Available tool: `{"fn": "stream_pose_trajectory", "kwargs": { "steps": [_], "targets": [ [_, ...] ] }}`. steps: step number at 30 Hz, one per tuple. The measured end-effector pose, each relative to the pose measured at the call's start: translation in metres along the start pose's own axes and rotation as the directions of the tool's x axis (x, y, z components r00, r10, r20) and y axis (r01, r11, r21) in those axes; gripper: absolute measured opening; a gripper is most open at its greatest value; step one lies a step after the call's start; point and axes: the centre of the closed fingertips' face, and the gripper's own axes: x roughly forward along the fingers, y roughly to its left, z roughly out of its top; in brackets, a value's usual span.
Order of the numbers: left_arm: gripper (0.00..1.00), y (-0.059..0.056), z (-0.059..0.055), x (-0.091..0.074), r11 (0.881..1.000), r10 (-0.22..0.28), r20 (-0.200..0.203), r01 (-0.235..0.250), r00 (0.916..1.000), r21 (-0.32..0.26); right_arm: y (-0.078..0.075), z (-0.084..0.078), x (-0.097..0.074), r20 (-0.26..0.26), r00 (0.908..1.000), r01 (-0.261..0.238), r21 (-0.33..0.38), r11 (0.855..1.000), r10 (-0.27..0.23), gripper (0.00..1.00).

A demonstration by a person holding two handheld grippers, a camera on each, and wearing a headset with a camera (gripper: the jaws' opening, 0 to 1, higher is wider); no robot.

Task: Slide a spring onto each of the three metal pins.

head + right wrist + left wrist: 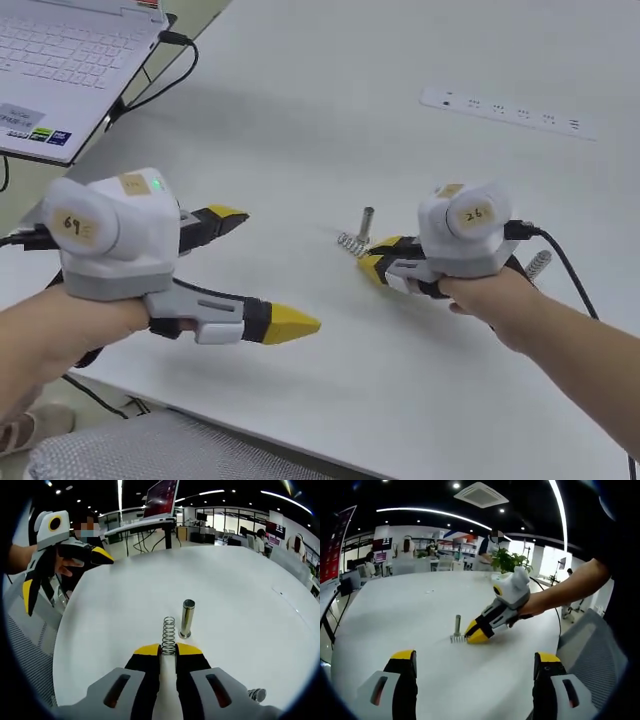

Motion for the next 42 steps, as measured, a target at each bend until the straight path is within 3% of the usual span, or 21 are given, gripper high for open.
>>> {"fn": "stream_pose_trajectory", "kwargs": {
  "steps": [4,7,15,29,42],
  "targets": [
    [0.95,0.0,-0.001,0.0,1.0,-0.002,-0.003,0.002,1.0,-0.001,0.001,0.001,0.0,0.001,1.0,0.001,-0.026,1.0,-0.001,0.09],
    [0.95,-0.001,-0.001,0.001,1.0,-0.004,-0.006,0.004,1.0,0.001,0.005,0.0,0.0,-0.006,0.9996,-0.028,-0.021,0.999,0.028,0.08],
    [0.94,-0.005,0.002,0.009,1.0,-0.018,-0.009,0.018,0.9998,0.004,0.01,0.009,-0.018,0.016,0.9984,-0.053,-0.056,0.997,0.054,0.08],
    [0.92,-0.02,0.014,0.029,0.997,-0.077,0.001,0.077,0.997,0.03,0.012,0.01,-0.077,0.038,0.9962,-0.074,-0.105,0.992,0.078,0.08],
    [0.83,-0.041,0.016,0.041,0.985,-0.159,-0.023,0.161,0.9869,0.057,0.032,-0.001,-0.114,0.016,0.9903,-0.132,-0.194,0.972,0.138,0.08]
  ]
}}
